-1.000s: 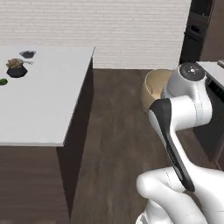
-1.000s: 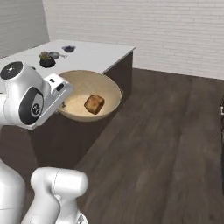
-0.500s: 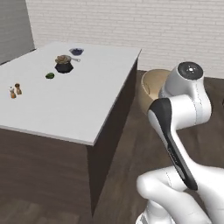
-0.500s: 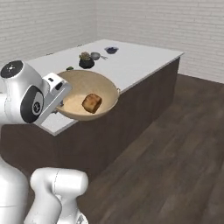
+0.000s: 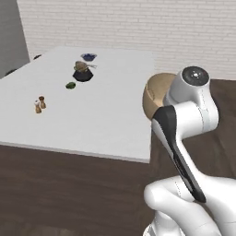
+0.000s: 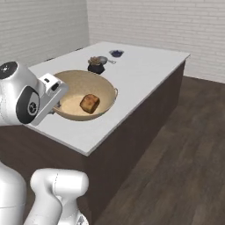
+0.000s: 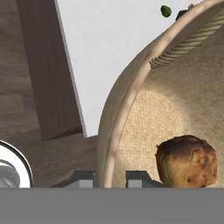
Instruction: Open the cabinet, pick up the bread from the cabinet and place it in the basket. Then move the basket to the dining counter.
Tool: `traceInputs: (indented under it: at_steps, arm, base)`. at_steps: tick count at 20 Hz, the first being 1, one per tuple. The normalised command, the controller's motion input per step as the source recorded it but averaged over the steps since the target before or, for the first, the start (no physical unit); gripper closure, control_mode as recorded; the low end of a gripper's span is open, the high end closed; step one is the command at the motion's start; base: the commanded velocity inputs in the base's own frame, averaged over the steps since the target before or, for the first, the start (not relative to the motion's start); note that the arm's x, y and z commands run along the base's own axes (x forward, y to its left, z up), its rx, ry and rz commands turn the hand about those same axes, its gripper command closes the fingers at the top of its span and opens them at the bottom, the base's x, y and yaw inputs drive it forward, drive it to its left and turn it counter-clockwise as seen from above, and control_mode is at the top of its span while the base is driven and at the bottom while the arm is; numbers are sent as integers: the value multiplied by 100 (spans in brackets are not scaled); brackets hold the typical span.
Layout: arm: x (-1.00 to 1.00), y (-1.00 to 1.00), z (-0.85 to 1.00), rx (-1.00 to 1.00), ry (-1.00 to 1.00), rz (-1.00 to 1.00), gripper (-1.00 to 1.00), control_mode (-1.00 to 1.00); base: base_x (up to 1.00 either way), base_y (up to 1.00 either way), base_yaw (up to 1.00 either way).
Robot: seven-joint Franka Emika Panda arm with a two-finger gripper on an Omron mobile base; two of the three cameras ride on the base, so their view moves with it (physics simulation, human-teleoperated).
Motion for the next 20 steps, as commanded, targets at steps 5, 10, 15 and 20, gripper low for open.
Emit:
traceInputs:
  at_steps: [5,10,15,20]
  arm:
    - [0,0,0,0,0,0,100,100]
    - [0,0,0,0,0,0,100,100]
    - [0,0,0,0,0,0,100,100]
    - [0,0,0,0,0,0,100,100]
  base:
    - [7,100,-30]
    - [0,100,-32]
    - [0,100,-29]
    - [0,100,-26]
